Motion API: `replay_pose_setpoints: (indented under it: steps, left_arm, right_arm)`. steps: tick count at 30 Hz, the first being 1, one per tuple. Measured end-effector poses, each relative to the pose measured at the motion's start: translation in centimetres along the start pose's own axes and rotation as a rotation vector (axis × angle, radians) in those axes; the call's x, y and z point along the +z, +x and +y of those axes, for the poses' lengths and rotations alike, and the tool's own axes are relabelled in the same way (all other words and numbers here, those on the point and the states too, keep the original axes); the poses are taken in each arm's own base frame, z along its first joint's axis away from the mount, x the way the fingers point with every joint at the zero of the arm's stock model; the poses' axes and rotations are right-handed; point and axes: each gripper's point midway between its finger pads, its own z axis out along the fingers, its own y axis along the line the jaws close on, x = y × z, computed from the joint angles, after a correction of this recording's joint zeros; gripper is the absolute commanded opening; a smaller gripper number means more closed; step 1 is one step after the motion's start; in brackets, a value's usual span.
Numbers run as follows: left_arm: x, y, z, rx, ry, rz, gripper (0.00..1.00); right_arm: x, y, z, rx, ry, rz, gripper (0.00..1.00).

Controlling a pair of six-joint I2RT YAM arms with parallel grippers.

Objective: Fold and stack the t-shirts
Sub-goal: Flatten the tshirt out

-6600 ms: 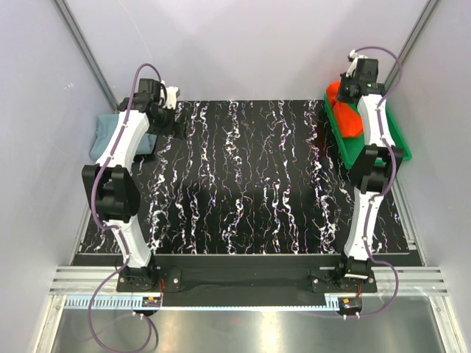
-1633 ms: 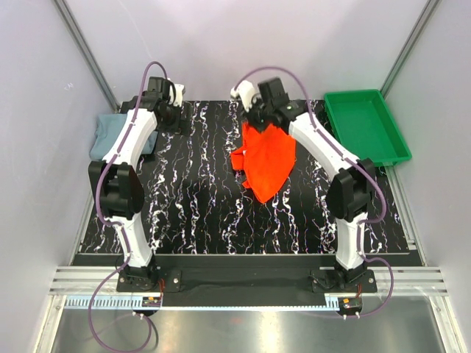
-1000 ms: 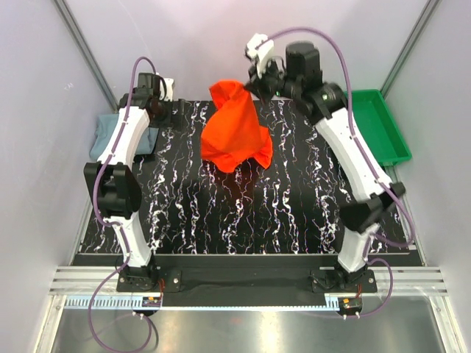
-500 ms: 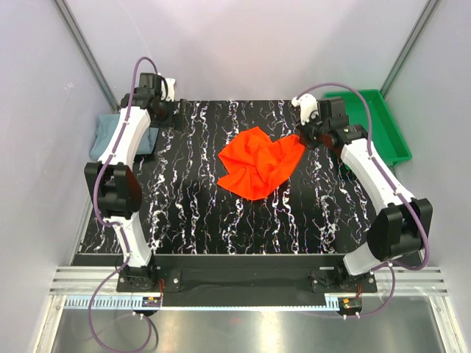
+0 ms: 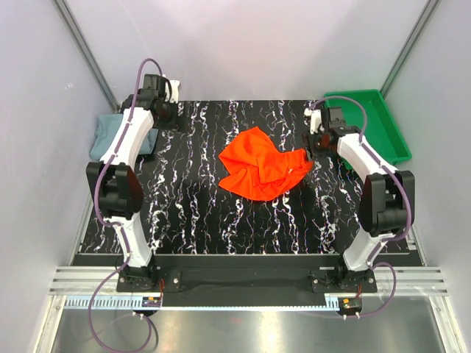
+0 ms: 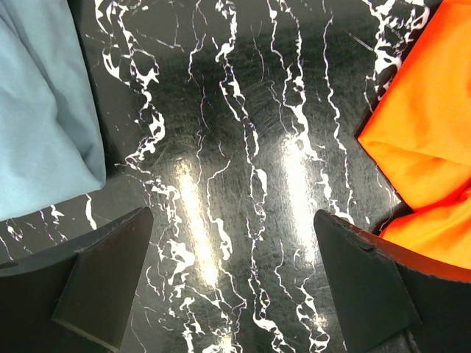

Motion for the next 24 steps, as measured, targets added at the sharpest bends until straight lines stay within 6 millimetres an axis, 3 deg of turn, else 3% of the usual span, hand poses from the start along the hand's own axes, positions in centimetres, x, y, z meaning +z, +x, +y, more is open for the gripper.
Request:
replay_pose_setpoints:
  steps: [2, 6, 9, 13, 16, 21, 24]
  left_arm:
    - [0.1, 0.4, 0.0, -0.001, 0.000, 0.011, 0.99]
    - [0.2, 0.9, -0.3, 0.004, 0.004, 0.024, 0.99]
    - [0.3, 1.0, -0.6, 0.015, 0.006, 0.025, 0.99]
    - [-0.1, 0.8, -1.3, 0.040, 0.011, 0.020, 0.99]
    - [-0.2, 0.8, -1.6, 0.052, 0.009, 0.017, 0.99]
    - [-0.2, 1.0, -1.6, 0.056, 0.006, 0.023, 0.99]
    - [-0.2, 1.1, -1.6, 0.056, 0.003, 0.027, 0.99]
  right_arm:
    - [0.0, -1.5, 0.6, -0.026, -0.035, -0.031, 0.59]
    - [-0.9, -7.4, 3.3, -0.168, -0.128, -0.167, 0.61]
    - [-1.2, -10.2, 7.6, -0.331, -0.232, -0.248, 0.60]
    - [0.4, -9.9, 13.0, -0.478, -0.382, -0.222, 0.59]
    - [3.2, -9.3, 15.2, -0.520, -0.438, -0.163, 0.57]
    - [7.6, -5.9, 16.2, -0.525, -0.469, -0.020, 0.54]
    - [9.1, -5.3, 16.1, -0.520, -0.464, 0.026, 0.54]
